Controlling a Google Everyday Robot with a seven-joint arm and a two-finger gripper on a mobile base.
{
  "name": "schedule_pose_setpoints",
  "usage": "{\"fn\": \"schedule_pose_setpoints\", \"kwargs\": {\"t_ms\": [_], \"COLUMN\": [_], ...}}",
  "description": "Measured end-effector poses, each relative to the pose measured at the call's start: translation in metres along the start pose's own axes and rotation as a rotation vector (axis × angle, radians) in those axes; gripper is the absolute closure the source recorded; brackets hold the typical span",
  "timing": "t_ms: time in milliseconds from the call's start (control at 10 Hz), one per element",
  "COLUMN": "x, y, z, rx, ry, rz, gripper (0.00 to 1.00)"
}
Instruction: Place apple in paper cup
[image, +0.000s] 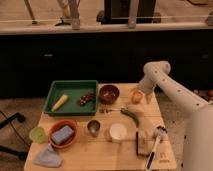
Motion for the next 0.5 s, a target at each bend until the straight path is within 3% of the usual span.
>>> {"fn": "schedule_pose_setpoints", "kwargs": {"t_ms": [500], "x": [0.013], "y": [-0.008], "z": [0.017], "rx": [0.006], "ry": [-0.034], "rz": [0.011], "gripper": [0.20]}}
